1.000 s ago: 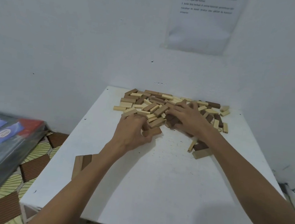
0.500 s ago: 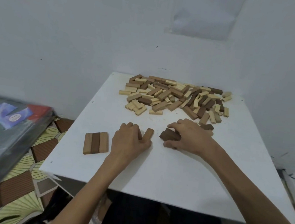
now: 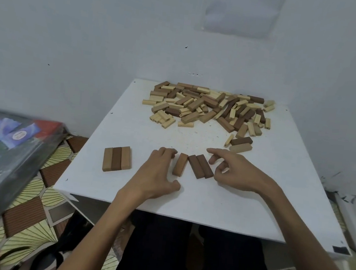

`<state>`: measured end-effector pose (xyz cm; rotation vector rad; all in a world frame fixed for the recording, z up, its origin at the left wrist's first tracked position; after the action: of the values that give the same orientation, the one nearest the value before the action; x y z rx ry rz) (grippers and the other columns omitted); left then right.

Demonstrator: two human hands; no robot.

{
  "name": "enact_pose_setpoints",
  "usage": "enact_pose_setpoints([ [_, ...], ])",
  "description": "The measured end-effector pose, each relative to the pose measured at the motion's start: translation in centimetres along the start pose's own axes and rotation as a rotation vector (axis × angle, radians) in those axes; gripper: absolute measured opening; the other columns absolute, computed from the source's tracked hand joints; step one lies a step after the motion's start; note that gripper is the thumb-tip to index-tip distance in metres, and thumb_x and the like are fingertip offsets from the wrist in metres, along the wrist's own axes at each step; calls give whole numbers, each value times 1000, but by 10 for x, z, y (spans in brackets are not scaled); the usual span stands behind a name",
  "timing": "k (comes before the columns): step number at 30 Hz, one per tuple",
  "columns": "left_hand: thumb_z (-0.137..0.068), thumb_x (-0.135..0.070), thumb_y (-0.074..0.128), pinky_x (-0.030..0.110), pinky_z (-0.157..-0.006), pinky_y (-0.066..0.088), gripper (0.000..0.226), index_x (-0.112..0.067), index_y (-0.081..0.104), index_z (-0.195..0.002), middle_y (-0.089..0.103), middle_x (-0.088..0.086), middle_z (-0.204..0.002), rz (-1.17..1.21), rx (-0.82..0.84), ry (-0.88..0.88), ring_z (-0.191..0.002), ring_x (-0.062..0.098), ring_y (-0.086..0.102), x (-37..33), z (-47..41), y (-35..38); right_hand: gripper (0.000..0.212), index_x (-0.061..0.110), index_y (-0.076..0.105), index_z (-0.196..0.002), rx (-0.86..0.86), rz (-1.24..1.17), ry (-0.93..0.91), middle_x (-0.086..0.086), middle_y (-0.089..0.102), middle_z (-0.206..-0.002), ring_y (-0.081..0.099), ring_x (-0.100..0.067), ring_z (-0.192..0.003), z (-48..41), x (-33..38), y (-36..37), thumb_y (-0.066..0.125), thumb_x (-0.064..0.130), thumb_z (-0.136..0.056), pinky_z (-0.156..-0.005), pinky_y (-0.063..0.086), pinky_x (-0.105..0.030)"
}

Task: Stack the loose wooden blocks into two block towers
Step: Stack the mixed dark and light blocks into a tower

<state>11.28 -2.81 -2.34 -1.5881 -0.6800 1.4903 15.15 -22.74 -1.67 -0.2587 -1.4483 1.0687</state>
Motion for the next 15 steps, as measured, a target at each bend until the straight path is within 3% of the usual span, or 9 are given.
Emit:
enact_pose_setpoints([
  [3, -82, -29, 80, 17, -90, 38, 91, -18, 31, -158, 43, -5, -149, 68, 51, 77, -109, 8, 51, -13, -9, 3, 72, 24, 41, -152, 78, 43, -52, 14, 56, -120, 64, -6, -87, -3, 4, 6, 73, 13, -88, -78, 48, -14],
  [5, -78, -30, 85, 12, -82, 39, 91, -15, 38, -155, 47, -4, -145, 110, 46, 107, -97, 7, 53, -21, -14, 4, 72, 21, 42, -152, 92, 68, -60, 13, 58, -115, 64, -11, -85, -9, 8, 6, 75, 15, -88, -76, 50, -18],
  [8, -72, -39, 91, 6, -78, 38, 84, -13, 52, -142, 51, -5, -138, 118, 5, 137, -100, 6, 51, -28, -19, 5, 69, 19, 45, -151, 109, 111, -55, 14, 61, -108, 65, -15, -85, -13, 10, 5, 75, 16, -88, -77, 51, -25],
  [13, -64, -51, 94, 19, -81, 46, 77, -15, 64, -126, 51, -7, -129, 158, -84, 94, -100, 10, 56, -29, -19, 5, 72, 21, 36, -156, 160, 129, -56, 11, 61, -112, 63, -16, -89, -16, 7, 7, 61, 4, -90, -77, 49, -20],
  [15, -62, -50, 95, 16, -77, 42, 76, -15, 66, -123, 47, -6, -129, 167, -104, 59, -95, 8, 54, -28, -21, 5, 64, 22, 42, -152, 147, 128, -85, 10, 63, -109, 62, -14, -87, -19, 8, 6, 60, 7, -93, -73, 46, -13],
])
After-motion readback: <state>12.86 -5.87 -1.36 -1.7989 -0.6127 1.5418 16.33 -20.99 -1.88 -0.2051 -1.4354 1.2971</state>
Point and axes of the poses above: each hand's wrist, its own z-axis away from the middle knuckle, its own y-axis out of the palm, x = y × z, the point moved 9 cm from there along -z, towards the middle knuckle
